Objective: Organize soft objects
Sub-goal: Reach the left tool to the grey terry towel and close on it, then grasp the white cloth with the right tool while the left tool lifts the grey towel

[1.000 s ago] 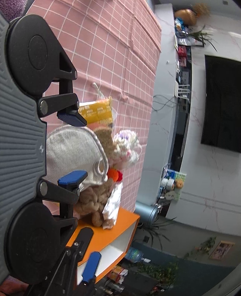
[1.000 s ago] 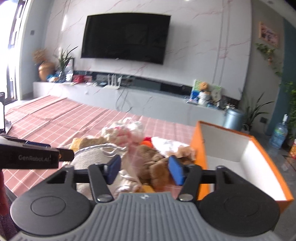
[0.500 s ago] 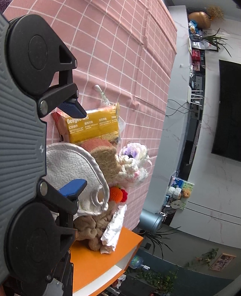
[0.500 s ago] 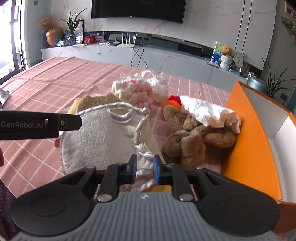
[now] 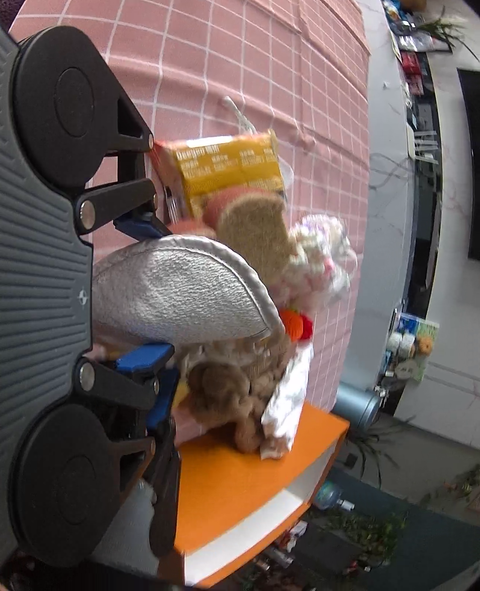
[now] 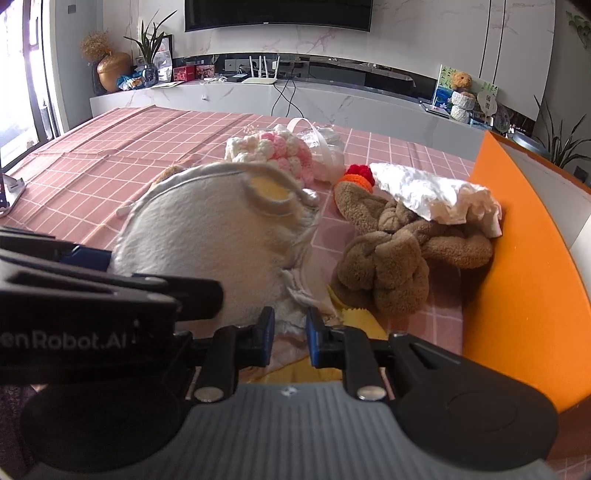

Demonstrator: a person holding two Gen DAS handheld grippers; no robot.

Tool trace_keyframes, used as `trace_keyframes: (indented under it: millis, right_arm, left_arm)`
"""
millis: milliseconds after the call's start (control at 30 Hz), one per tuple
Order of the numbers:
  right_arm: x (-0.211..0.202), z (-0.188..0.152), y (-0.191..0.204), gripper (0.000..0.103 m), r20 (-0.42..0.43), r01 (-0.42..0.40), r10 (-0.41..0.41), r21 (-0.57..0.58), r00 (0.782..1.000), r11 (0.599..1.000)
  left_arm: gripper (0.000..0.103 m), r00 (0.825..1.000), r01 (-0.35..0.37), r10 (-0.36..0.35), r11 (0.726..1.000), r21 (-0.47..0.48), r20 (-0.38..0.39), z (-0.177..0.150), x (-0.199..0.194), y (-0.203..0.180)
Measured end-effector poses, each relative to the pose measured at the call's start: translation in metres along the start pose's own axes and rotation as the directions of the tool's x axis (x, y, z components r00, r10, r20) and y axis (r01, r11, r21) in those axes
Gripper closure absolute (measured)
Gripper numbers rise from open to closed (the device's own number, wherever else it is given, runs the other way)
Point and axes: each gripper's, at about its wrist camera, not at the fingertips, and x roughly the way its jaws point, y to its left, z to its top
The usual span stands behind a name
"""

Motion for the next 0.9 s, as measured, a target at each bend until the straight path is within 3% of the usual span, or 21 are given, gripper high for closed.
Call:
trace_keyframes:
  millis: [67, 167, 233, 333, 533, 633, 800, 900]
  right_arm:
    - [0.000, -0.002, 0.001, 0.086, -0.002, -0.014, 0.014, 0.004, 1.000, 1.000]
    - [0.001, -0.004, 0.002, 0.086, -0.005, -0.024, 0.024, 0.000, 1.000, 1.000]
    - [-0.001, -0.004, 0.001, 0.086, -0.004, -0.031, 0.031, 0.000, 1.000, 1.000]
    - [-0.006, 0.000, 0.000, 0.085, 0.013, -0.027, 0.027, -0.006, 1.000, 1.000]
    - [-0.030, 0.012, -0.008, 0.081, 0.049, -0.008, 0.011, -0.058, 0.999, 0.998]
    - [-0.039, 0.025, -0.021, 0.073, 0.067, 0.020, -0.014, -0.081, 0.998, 0.997]
    - [-0.038, 0.063, -0.046, 0.038, 0.109, 0.104, -0.088, -0.157, 0.990, 0.982]
    - [-0.023, 0.089, -0.060, 0.029, 0.091, 0.113, -0.096, -0.205, 0.991, 0.972]
  left_arm:
    - [0.038, 1.000, -0.002, 0.002, 1.000, 0.008, 0.000, 0.002, 0.003, -0.006]
    - [0.050, 1.000, -0.028, 0.028, 1.000, 0.012, 0.001, 0.004, 0.014, -0.007]
    - [0.070, 0.999, -0.040, 0.040, 0.999, 0.024, 0.013, 0.007, 0.015, -0.007]
    - [0.083, 1.000, -0.015, 0.014, 1.000, 0.021, 0.020, 0.009, 0.012, -0.004]
    - [0.086, 0.995, 0.051, -0.052, 0.999, 0.010, 0.088, 0.021, -0.011, -0.006]
    - [0.086, 0.991, 0.061, -0.059, 0.998, -0.010, 0.116, 0.034, -0.019, -0.002]
    - [0.086, 0.984, 0.051, -0.048, 0.999, -0.014, 0.174, 0.059, -0.020, 0.002]
    - [0.085, 0.979, 0.050, -0.046, 0.999, -0.015, 0.201, 0.071, -0.017, 0.003]
